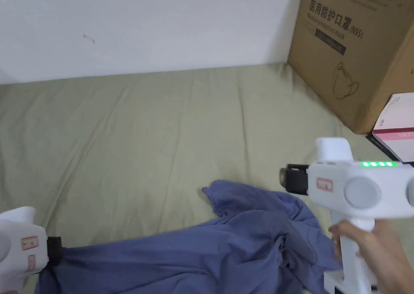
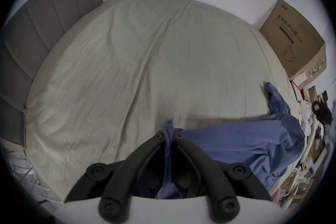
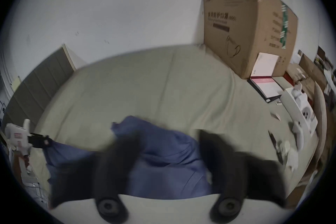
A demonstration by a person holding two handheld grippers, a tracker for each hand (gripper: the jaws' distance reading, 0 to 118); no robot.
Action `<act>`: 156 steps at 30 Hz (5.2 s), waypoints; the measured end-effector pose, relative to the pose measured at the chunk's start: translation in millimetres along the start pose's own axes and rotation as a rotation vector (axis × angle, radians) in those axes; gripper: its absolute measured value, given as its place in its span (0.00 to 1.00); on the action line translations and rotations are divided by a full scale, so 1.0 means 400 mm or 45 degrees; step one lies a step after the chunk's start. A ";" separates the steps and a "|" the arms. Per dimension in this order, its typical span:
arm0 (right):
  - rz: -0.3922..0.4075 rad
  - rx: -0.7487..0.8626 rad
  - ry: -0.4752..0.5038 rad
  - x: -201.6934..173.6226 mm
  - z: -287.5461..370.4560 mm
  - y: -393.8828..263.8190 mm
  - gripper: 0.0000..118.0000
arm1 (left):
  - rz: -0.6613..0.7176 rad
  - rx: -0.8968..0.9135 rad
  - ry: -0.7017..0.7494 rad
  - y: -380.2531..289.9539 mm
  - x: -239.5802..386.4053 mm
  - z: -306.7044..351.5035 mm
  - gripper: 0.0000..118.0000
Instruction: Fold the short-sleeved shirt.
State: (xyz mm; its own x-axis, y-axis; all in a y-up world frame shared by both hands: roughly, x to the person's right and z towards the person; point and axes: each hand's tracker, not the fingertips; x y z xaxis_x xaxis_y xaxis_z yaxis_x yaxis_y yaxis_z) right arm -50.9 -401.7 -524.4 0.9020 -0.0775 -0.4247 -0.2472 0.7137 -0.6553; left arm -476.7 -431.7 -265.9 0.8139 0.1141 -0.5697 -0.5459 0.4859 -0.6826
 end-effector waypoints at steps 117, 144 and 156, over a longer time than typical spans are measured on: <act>-0.162 -0.315 -0.045 0.002 0.305 -0.551 0.03 | -0.215 0.180 0.321 -0.442 -0.134 0.152 0.03; 0.042 -0.223 0.009 -0.217 0.302 -0.520 0.00 | -0.063 0.179 0.159 -0.459 -0.169 0.261 0.77; -0.004 -0.276 0.012 -0.174 0.303 -0.563 0.00 | -0.018 -0.067 0.052 -0.471 -0.175 0.100 0.03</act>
State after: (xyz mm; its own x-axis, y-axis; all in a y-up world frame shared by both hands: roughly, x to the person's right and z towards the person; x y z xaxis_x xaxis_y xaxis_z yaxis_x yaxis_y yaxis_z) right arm -15.3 -472.8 -271.7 0.8999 -0.0866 -0.4273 -0.3156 0.5470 -0.7754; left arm -422.9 -496.5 -79.0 0.8133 0.0718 -0.5774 -0.5451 0.4411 -0.7130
